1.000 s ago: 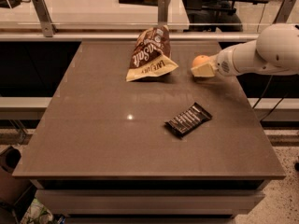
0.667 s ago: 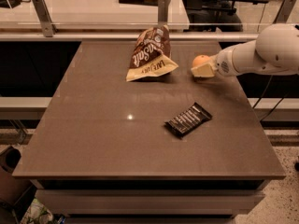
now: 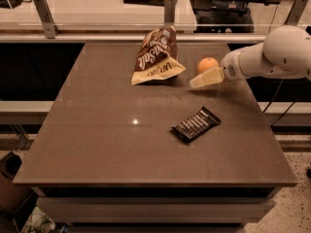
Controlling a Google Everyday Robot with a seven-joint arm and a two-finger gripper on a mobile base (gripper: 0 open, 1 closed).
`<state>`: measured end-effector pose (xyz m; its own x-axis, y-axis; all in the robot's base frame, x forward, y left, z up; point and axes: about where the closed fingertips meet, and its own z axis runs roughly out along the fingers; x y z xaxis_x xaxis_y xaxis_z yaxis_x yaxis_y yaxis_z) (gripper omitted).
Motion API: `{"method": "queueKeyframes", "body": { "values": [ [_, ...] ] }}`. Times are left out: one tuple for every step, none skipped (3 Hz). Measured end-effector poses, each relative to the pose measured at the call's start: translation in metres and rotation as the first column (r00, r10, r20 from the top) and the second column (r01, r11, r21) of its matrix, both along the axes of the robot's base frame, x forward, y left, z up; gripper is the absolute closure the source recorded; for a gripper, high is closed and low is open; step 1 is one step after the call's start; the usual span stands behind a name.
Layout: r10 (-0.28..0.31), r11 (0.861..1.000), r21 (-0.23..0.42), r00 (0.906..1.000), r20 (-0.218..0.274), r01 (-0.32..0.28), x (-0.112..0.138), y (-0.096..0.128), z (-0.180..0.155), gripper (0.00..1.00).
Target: Move orange near brown chip bag
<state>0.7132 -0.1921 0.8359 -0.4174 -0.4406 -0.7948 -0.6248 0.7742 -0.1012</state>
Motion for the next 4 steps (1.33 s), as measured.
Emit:
{"method": "queueKeyframes", "body": {
  "values": [
    [0.000, 1.000, 0.000, 1.0000, 0.000, 0.000, 0.000, 0.000, 0.000, 0.00],
    [-0.024, 1.000, -0.006, 0.9996, 0.017, 0.024, 0.004, -0.004, 0.014, 0.00],
    [-0.067, 0.997, -0.044, 0.9964, 0.051, 0.070, 0.003, -0.020, 0.046, 0.00],
    [-0.148, 0.987, -0.054, 0.9833, 0.106, 0.154, -0.012, -0.053, 0.082, 0.00]
  ]
}}
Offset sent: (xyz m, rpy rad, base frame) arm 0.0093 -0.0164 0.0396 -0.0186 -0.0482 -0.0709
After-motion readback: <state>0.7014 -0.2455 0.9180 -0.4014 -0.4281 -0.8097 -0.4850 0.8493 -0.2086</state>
